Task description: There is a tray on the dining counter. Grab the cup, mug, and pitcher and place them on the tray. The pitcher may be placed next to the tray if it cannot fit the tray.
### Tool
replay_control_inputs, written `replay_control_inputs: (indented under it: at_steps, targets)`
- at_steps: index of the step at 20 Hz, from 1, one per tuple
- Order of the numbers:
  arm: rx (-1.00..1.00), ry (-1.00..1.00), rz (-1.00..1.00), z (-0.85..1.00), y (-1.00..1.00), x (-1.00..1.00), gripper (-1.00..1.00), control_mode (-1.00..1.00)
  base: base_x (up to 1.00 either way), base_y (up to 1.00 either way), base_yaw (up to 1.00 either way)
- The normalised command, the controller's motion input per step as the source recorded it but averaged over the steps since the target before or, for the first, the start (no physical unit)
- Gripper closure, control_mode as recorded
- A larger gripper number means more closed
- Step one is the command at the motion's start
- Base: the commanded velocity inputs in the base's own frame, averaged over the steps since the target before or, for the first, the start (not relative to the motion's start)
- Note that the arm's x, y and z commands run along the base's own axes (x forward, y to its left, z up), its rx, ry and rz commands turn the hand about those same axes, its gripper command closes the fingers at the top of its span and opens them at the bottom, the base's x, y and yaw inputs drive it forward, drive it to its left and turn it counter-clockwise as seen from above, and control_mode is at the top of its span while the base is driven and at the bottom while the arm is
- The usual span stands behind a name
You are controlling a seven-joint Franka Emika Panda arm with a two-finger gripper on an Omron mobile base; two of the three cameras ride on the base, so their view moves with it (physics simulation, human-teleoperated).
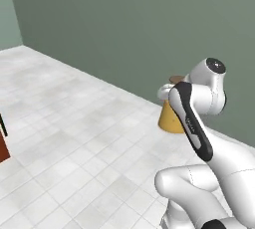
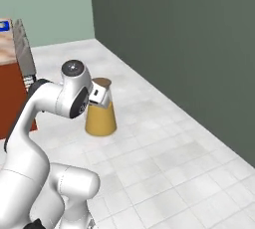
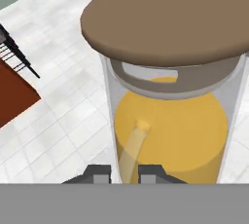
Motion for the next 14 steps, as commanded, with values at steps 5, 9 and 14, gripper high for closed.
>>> replay_control_inputs:
  at_steps: [5, 9, 14]
  targets:
    - [0.0, 0.0, 0.0, 0.0, 0.0, 0.0, 1.0, 1.0, 1.0, -0.36, 0.37]
    - [0.0, 0.0, 0.0, 0.0, 0.0, 0.0, 1.0, 1.0, 1.0, -0.23, 0.44]
    - [0.0, 0.0, 0.0, 0.0, 0.0, 0.0, 1.0, 1.0, 1.0, -0.35, 0.43]
